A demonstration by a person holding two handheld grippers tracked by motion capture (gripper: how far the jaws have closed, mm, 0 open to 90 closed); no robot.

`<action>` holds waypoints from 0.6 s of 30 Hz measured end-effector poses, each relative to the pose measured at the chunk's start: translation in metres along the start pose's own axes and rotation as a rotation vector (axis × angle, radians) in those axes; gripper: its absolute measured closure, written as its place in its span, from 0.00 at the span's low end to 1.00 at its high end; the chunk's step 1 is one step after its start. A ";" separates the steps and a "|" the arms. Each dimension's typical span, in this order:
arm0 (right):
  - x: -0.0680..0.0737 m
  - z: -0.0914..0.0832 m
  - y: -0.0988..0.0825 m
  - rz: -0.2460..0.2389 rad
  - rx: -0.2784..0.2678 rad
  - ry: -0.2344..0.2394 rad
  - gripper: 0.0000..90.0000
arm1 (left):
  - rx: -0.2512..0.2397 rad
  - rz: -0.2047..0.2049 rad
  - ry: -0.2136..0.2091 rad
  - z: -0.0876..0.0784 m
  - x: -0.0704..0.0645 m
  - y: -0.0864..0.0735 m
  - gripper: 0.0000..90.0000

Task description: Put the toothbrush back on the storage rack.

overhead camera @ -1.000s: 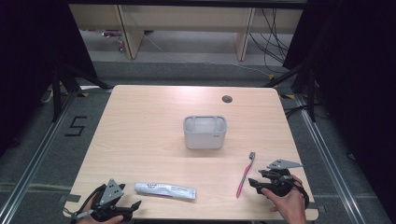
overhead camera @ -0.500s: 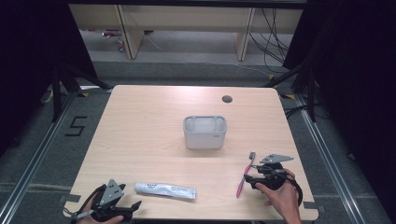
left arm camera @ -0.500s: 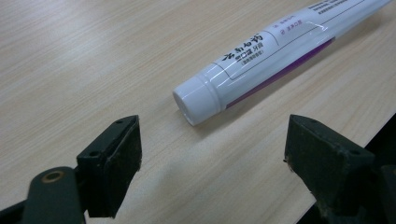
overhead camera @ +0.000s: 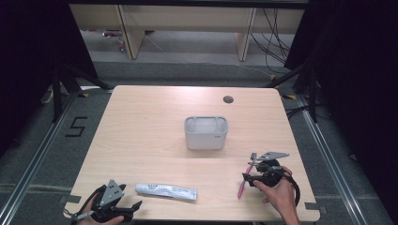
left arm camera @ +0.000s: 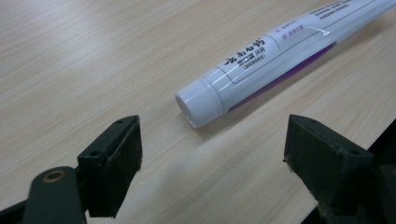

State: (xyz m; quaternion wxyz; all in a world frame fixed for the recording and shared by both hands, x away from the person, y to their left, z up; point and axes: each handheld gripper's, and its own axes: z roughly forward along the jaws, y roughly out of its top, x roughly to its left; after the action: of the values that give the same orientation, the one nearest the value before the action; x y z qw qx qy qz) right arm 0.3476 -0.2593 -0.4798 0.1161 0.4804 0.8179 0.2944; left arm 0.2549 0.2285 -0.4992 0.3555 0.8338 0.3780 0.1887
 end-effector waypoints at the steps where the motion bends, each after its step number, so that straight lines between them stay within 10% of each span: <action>1: 0.000 0.000 0.000 0.000 0.000 0.000 0.37 | 0.000 0.000 0.000 0.000 0.000 0.000 0.21; 18: 0.004 0.014 0.010 -0.036 0.087 -0.061 0.39 | 0.008 -0.003 0.001 -0.001 0.000 0.000 0.21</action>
State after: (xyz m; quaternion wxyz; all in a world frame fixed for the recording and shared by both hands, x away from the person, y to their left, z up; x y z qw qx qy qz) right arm 0.3595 -0.2471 -0.4852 0.1252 0.4790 0.8346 0.2416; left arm 0.2545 0.2285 -0.4985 0.3523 0.8344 0.3801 0.1874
